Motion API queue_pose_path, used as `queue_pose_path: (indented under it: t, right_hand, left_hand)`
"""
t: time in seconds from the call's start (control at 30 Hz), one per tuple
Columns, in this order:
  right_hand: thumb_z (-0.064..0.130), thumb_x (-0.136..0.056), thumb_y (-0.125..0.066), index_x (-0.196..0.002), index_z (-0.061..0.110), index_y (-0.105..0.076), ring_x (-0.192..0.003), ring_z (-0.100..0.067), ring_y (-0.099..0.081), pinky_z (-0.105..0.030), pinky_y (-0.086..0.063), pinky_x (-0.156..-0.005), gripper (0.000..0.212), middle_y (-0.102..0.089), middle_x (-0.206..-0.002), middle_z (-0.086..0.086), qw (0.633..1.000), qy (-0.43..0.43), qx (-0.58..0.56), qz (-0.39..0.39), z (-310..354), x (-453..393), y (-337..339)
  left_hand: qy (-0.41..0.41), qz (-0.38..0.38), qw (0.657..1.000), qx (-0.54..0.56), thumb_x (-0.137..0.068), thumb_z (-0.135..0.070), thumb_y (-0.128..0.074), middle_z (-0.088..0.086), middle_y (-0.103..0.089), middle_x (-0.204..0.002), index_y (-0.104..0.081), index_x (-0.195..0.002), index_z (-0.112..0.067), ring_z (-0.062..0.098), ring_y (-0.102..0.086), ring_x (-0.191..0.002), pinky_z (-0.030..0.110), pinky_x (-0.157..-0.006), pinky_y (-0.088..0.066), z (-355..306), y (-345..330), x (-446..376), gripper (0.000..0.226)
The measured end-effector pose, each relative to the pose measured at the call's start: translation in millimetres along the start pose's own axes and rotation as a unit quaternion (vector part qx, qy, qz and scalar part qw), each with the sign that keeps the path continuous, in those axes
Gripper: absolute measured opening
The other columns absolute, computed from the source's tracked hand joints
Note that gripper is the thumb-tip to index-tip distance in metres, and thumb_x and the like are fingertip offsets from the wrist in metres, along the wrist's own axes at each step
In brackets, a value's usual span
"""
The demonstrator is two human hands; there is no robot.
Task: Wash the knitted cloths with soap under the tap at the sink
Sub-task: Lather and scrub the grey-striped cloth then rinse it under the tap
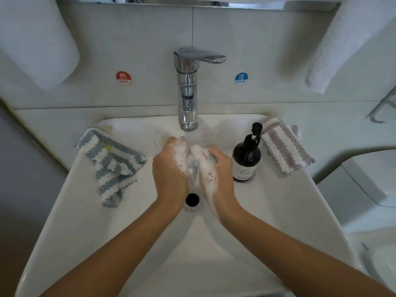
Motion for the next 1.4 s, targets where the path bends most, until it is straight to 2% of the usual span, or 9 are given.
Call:
queue_pose_path:
  t: [0.1, 0.23, 0.37, 0.57, 0.77, 0.9, 1.07, 1.27, 1.4]
  right_hand:
    - [-0.006, -0.093, -0.049, -0.062, 0.009, -0.038, -0.045, -0.004, -0.026, -0.015, -0.025, -0.042, 0.036, -0.029, -0.052, 0.006, 0.998, 0.036, -0.047, -0.03, 21.2, -10.4, 4.5]
    - [0.01, -0.091, -0.047, -0.058, 0.026, -0.026, -0.046, -0.01, -0.019, -0.027, -0.02, -0.044, 0.043, -0.022, -0.051, 0.006, 0.995, -0.078, -0.037, -0.057, -9.4, -26.6, 17.8]
    - [-0.002, -0.093, -0.051, -0.064, 0.011, -0.051, -0.056, -0.015, -0.036, -0.025, -0.03, -0.049, 0.032, -0.04, -0.059, -0.002, 0.999, 0.023, 0.04, 0.001, 3.8, -1.0, 2.4]
    - [0.006, -0.09, -0.054, -0.054, 0.022, -0.032, -0.044, -0.008, -0.024, -0.019, -0.023, -0.041, 0.046, -0.027, -0.049, 0.008, 0.987, -0.059, -0.129, -0.076, 2.8, -23.8, 18.5]
    - [-0.007, -0.092, -0.048, -0.075, -0.007, -0.049, -0.048, -0.009, -0.029, -0.019, -0.028, -0.041, 0.018, -0.026, -0.064, -0.008, 0.987, -0.053, -0.151, 0.005, -2.0, 0.3, -2.5]
    - [0.004, -0.088, -0.049, -0.053, 0.021, -0.037, -0.045, -0.01, -0.026, -0.024, -0.023, -0.043, 0.041, -0.029, -0.052, 0.005, 0.993, -0.035, -0.094, -0.055, 0.7, -21.8, 16.4]
    - [-0.014, -0.091, -0.045, -0.071, 0.0, -0.055, -0.046, -0.001, -0.044, -0.013, -0.038, -0.045, 0.027, -0.047, -0.06, -0.004, 0.999, -0.016, -0.002, 0.036, -2.3, 4.2, -2.9]
    - [0.004, -0.097, -0.045, -0.061, 0.019, -0.035, -0.042, -0.007, -0.032, -0.021, -0.031, -0.043, 0.041, -0.033, -0.049, 0.007, 0.994, -0.043, -0.099, -0.035, 3.8, -24.7, 17.8]
    - [-0.007, -0.094, -0.043, -0.066, 0.007, -0.045, -0.039, 0.002, -0.038, -0.012, -0.034, -0.039, 0.032, -0.041, -0.045, 0.013, 0.998, -0.005, 0.033, 0.053, 7.9, -2.4, -1.2]
  left_hand:
    - [0.004, 0.032, 0.999, 0.025, -0.093, -0.018, -0.054, -0.009, -0.056, -0.058, -0.054, -0.076, -0.02, 0.007, -0.055, -0.053, 0.029, -0.052, -0.049, -8.2, -5.0, 12.1, 0.017]
    - [0.034, 0.04, 0.993, 0.102, -0.084, -0.034, -0.05, -0.01, -0.053, -0.057, -0.046, -0.068, -0.029, 0.012, -0.054, -0.059, 0.031, -0.058, -0.049, -25.5, -14.7, 25.9, 0.017]
    - [0.05, -0.008, 0.997, 0.057, -0.096, -0.012, -0.052, -0.009, -0.049, -0.056, -0.048, -0.072, -0.016, 0.0, -0.049, -0.051, 0.012, -0.05, -0.039, -3.0, -3.5, -0.6, 0.025]
    - [0.056, 0.066, 0.996, 0.038, -0.093, 0.003, -0.05, -0.004, -0.048, -0.059, -0.042, -0.069, -0.026, 0.012, -0.048, -0.054, 0.029, -0.051, -0.043, -18.9, -21.0, 31.0, 0.038]
    - [0.046, 0.016, 0.998, 0.05, -0.095, -0.007, -0.054, -0.014, -0.058, -0.059, -0.055, -0.076, -0.015, -0.001, -0.055, -0.055, 0.015, -0.054, -0.045, -1.7, -5.0, 7.8, 0.021]
    - [-0.028, 0.05, 0.997, 0.045, -0.082, -0.02, -0.056, 0.002, -0.062, -0.069, -0.056, -0.086, -0.01, 0.019, -0.061, -0.061, 0.035, -0.054, -0.051, -31.1, -12.0, 30.4, 0.01]
    - [0.043, -0.006, 0.999, 0.031, -0.097, -0.019, -0.053, -0.011, -0.048, -0.057, -0.048, -0.071, -0.019, 0.0, -0.05, -0.05, 0.027, -0.054, -0.04, -0.6, -2.6, -2.5, 0.026]
    - [-0.017, 0.078, 0.996, 0.038, -0.077, -0.035, -0.047, 0.001, -0.056, -0.063, -0.048, -0.082, -0.017, 0.029, -0.062, -0.062, 0.039, -0.054, -0.05, -34.4, -19.3, 35.5, 0.019]
    - [0.102, -0.015, 0.99, 0.096, -0.097, -0.016, -0.052, -0.008, -0.053, -0.055, -0.049, -0.072, -0.015, 0.006, -0.05, -0.048, 0.017, -0.046, -0.041, 1.4, -6.0, 2.6, 0.026]
Point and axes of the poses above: each hand's wrist, its own x-axis away from the middle knuckle, its own y-axis out of the back of the hand, z = x × y, the point moved 10 cm from there along -x, towards the middle knuckle
